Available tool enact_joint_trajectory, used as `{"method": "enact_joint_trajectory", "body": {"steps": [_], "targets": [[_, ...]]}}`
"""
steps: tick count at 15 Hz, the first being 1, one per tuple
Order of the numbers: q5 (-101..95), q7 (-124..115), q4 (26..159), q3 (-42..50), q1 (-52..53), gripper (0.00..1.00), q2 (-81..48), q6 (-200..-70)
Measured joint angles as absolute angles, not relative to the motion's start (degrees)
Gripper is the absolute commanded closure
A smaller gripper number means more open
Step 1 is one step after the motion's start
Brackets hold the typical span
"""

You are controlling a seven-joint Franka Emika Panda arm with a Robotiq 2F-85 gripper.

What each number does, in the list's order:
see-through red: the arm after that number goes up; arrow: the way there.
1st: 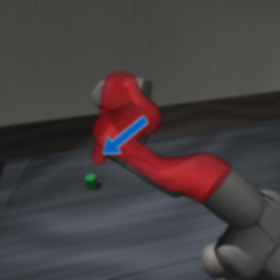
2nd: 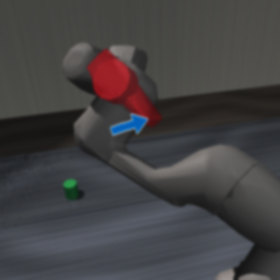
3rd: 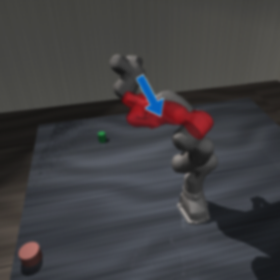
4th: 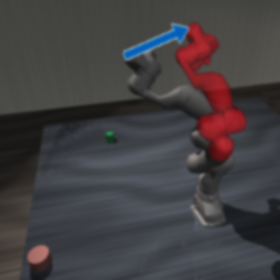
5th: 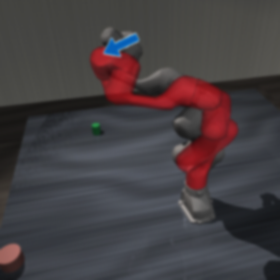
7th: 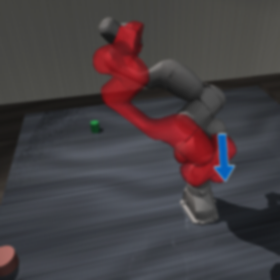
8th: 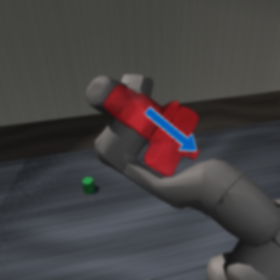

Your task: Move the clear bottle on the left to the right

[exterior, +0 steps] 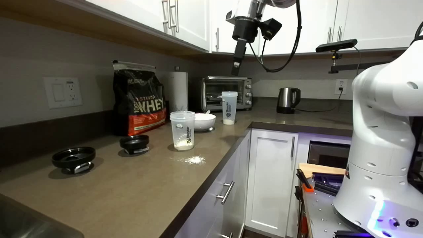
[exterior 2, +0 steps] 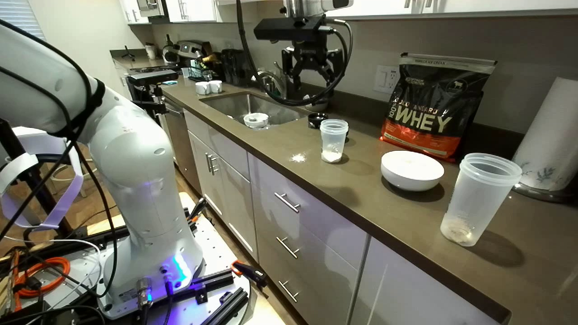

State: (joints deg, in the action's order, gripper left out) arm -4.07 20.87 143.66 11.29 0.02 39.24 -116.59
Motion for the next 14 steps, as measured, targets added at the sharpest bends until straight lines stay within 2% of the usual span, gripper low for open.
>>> {"method": "enact_joint_trajectory", "body": {"steps": [5, 14], "targets": [[-3.5, 19.9, 141.3, 10.1, 1.0, 0.0, 30.2, -118.0], [-3.4, 11.0, 128.0, 6.9, 0.9, 0.0, 11.5, -121.0]]}}
